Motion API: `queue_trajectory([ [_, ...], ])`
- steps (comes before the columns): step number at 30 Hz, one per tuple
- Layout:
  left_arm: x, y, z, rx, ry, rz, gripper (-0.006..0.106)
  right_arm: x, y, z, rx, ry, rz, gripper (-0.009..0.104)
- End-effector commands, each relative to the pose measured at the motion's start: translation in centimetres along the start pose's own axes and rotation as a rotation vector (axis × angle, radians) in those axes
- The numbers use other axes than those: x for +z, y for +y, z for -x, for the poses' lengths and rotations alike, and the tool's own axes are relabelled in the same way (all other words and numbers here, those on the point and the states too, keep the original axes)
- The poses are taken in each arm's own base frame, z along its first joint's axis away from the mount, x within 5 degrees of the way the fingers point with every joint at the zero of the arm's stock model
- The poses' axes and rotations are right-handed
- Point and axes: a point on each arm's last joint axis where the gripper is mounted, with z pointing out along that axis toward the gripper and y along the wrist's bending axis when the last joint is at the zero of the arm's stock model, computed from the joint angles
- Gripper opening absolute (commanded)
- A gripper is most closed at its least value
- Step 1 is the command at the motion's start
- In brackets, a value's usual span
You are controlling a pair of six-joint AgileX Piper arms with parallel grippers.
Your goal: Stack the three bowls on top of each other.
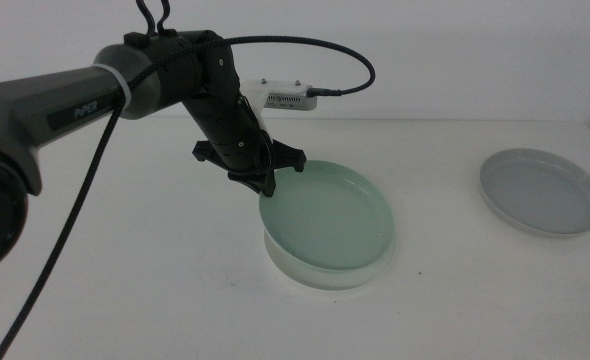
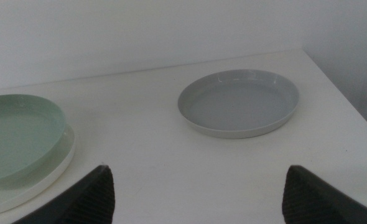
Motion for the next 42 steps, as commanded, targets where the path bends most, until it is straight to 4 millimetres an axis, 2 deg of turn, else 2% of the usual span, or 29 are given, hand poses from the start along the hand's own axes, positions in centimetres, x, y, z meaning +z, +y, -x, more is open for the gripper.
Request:
queue_trajectory([
  [1, 0.1, -0.4, 0.2, 0.007, -0.021, -0.021, -0.002, 0.0, -0.1, 0.0, -0.007, -0.01, -0.008, 0.092],
  [18, 1.7, -0.4, -0.1, -0.027, 0.02, -0.047, 0.0, 0.0, -0.1, 0.0, -0.007, -0.01, -0.008, 0.092],
  [22, 2.1, -0.3, -0.1, -0.021, 0.028, -0.046, 0.01, 0.0, -0.1, 0.0, -0.007, -0.01, -0.008, 0.092],
  [25, 2.1, -0.3, -0.2, -0.016, 0.041, -0.047, 0.025, 0.0, -0.1, 0.0, -0.007, -0.01, -0.008, 0.092],
  [27, 1.8, -0.4, -0.2, 0.004, 0.046, -0.047, 0.039, 0.0, -0.1, 0.0, -0.007, -0.01, -0.008, 0.092],
  [29, 0.9, -0.5, -0.1, 0.033, 0.041, -0.048, 0.052, 0.0, -0.1, 0.0, -0.007, -0.01, -0.008, 0.092],
  [32, -1.3, -0.8, 0.2, 0.055, 0.016, -0.05, 0.077, 0.0, -0.1, 0.0, -0.007, -0.01, -0.008, 0.092],
  [34, -3.6, -0.8, 0.1, 0.071, -0.011, -0.036, 0.094, 0.0, -0.1, 0.0, -0.007, -0.01, -0.008, 0.092],
  [39, -10.4, -2.0, -1.1, 0.127, -0.089, -0.04, 0.094, 0.0, -0.1, 0.0, -0.007, -0.01, -0.008, 0.092],
  [42, -14.9, -2.9, -2.6, 0.189, -0.164, -0.042, 0.094, 0.0, -0.1, 0.0, -0.007, -0.01, -0.008, 0.092],
])
